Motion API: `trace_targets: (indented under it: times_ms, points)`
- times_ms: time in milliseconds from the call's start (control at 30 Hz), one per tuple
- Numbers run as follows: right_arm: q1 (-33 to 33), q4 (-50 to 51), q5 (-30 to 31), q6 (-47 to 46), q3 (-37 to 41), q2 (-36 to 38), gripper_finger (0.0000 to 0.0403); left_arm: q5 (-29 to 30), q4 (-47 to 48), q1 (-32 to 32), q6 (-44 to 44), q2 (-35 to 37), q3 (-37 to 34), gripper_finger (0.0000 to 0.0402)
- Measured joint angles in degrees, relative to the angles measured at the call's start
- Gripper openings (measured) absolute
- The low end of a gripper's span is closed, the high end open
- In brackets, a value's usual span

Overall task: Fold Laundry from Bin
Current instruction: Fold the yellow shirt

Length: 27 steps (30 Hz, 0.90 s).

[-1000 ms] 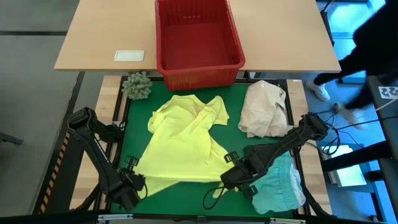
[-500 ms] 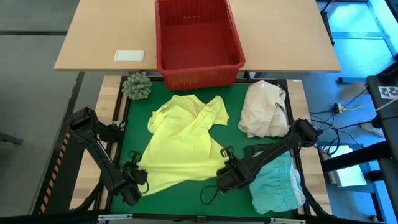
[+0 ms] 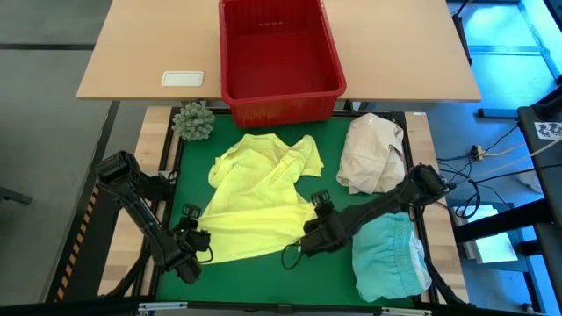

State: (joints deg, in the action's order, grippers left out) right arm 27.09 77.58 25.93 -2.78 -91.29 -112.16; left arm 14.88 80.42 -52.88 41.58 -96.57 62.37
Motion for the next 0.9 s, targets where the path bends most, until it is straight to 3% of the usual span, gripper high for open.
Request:
trace_targets:
  times_ms: [200,300,433,567,900]
  points:
    - [1.8,1.2,0.2,-0.8,0.0,0.0,0.0165,-0.9,1.0,0.0,-0.1,0.0,1.2,0.0108]
    - [3.2,2.5,0.4,-0.8,-0.4,0.0,0.0184,-1.5,6.9,0.0,-0.1,0.0,4.6,0.0118]
    - [5.3,2.4,0.4,-0.8,-2.4,0.0,0.0194,2.8,9.3,0.0,-0.3,0.0,10.9,0.0121]
    - [7.3,-1.7,0.2,-0.7,-3.8,0.0,0.0195,7.1,1.7,-0.2,-2.3,0.3,13.4,0.0121]
    - [9.4,-20.6,-6.2,1.8,0.6,-0.7,0.0195,4.0,-22.5,-2.1,-4.5,0.2,6.1,0.0122]
